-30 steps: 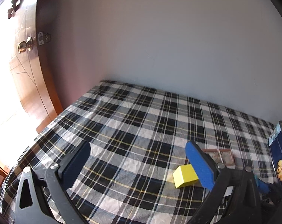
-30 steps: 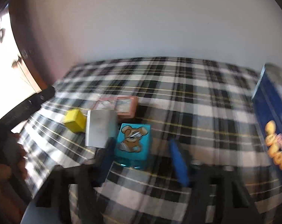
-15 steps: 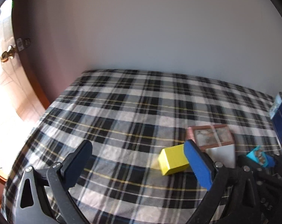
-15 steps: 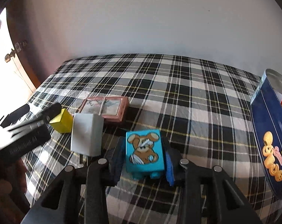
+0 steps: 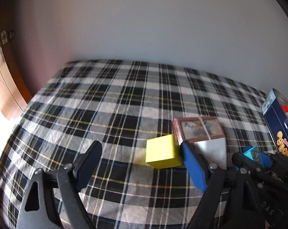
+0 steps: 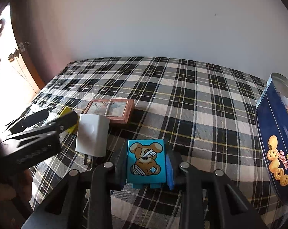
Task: Organize rigid objects
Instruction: 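Grasp the teal teddy-bear block with the right tool while the left tool grasps the yellow cube, then lift and carry the teddy-bear block and yellow cube over the blue tin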
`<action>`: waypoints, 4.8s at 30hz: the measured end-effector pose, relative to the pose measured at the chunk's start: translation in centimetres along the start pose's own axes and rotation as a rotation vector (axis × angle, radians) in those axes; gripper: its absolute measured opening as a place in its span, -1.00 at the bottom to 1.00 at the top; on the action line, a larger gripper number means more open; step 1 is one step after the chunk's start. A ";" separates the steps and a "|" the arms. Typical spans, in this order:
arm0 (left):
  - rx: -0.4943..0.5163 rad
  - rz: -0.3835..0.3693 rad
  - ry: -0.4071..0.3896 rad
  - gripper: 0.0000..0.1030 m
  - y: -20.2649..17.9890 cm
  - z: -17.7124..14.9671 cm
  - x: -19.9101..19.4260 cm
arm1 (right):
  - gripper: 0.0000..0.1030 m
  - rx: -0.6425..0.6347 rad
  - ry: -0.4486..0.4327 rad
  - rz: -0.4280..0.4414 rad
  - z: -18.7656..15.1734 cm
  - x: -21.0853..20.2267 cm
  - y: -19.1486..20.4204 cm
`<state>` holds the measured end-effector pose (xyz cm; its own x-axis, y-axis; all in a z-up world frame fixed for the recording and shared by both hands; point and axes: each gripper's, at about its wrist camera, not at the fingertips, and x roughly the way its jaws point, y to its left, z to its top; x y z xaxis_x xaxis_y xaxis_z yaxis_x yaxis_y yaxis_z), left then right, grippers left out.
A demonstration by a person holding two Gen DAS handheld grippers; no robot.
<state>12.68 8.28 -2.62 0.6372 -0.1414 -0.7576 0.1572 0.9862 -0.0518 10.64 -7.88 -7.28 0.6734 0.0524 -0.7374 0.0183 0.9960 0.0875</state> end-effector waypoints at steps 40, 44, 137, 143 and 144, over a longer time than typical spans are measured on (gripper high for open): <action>-0.146 -0.065 -0.276 -0.45 0.8 0.3 -4.4 | -0.54 0.120 -0.233 0.079 0.4 -5.4 -3.9; -0.180 -0.077 -0.281 -0.45 1.2 0.4 -4.9 | -0.06 0.083 -0.152 0.107 0.7 -3.5 -3.0; 0.107 -0.310 -0.423 -0.45 -29.0 -1.1 -8.5 | -0.34 0.165 -0.640 -0.242 -3.0 -19.5 -24.8; 0.129 -0.339 -0.421 -0.45 -30.8 -1.0 -8.5 | -0.34 0.196 -0.638 -0.308 -3.1 -19.8 -27.3; 0.133 -0.343 -0.420 -0.45 -31.1 -1.0 -8.6 | -0.34 0.207 -0.634 -0.310 -3.1 -19.9 -27.8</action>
<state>1.59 -21.15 4.84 0.7745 -0.5010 -0.3861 0.4848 0.8623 -0.1464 -5.59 -36.39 2.86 0.9117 -0.3435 -0.2255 0.3739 0.9211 0.1087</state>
